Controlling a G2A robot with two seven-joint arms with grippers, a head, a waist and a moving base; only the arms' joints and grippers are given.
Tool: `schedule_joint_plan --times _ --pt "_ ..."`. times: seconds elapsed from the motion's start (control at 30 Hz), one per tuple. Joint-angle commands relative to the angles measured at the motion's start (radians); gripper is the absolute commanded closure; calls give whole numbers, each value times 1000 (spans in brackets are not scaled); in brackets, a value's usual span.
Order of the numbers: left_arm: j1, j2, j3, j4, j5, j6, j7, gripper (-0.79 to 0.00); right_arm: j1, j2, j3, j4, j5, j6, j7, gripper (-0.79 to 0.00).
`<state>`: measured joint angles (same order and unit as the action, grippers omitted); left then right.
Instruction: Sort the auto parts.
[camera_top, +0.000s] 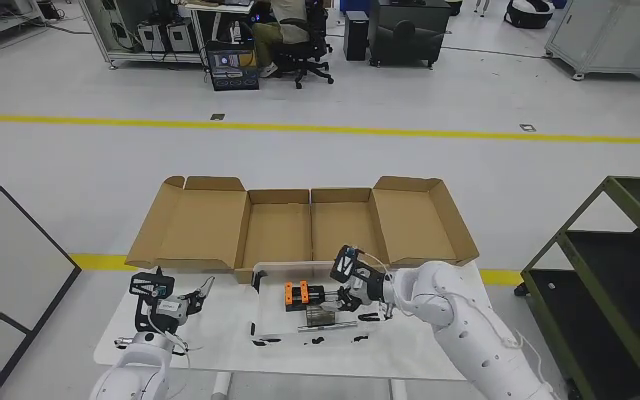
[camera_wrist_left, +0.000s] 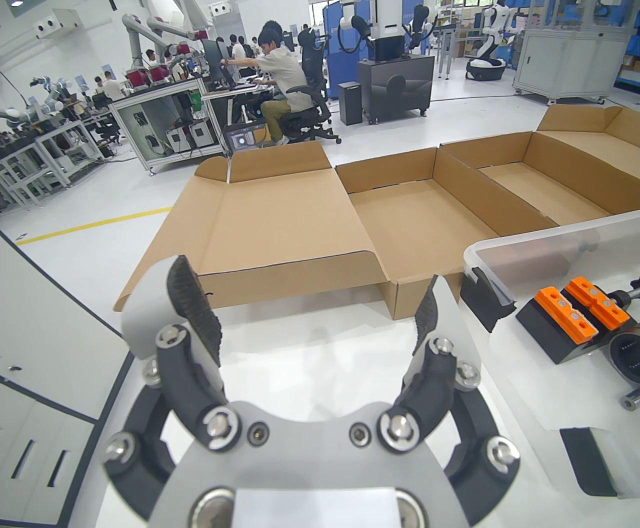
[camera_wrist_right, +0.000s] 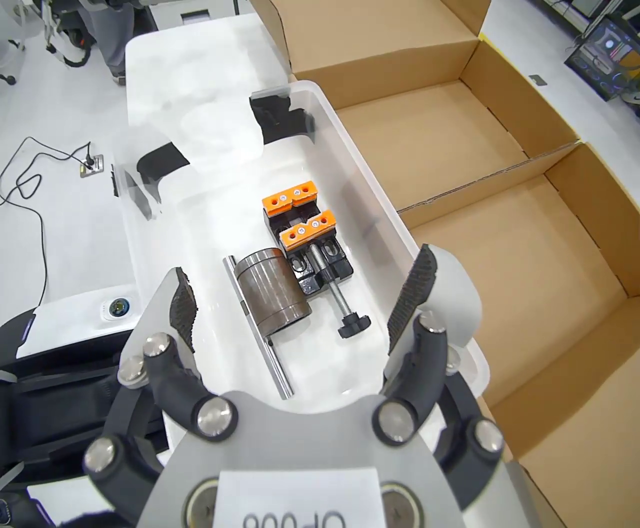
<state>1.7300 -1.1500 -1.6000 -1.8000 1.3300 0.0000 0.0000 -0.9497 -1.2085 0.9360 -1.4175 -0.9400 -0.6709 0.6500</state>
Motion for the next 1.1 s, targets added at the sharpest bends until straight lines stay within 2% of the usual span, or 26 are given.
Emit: schedule_joint_plan --times 0.0,0.23,0.4,0.7,0.8,0.93,1.07 --pt "0 0 0 0 0 0 0 -785 32 -11 -40 20 2 17 30 -785" --pt "0 0 0 0 0 0 0 -785 129 -57 -157 113 -17 132 102 -785" --pt "0 0 0 0 0 0 0 -785 173 -84 -215 178 -10 163 138 -785" --pt "0 0 0 0 0 0 0 -785 234 -129 -308 263 -3 143 203 -720" --pt "0 0 0 0 0 0 0 -785 246 -139 -332 281 -3 110 221 -745" --pt "0 0 0 0 0 0 0 -785 261 -150 -353 312 -3 76 238 -739" --pt "0 0 0 0 0 0 0 -785 267 -158 -367 323 -20 84 247 -674"
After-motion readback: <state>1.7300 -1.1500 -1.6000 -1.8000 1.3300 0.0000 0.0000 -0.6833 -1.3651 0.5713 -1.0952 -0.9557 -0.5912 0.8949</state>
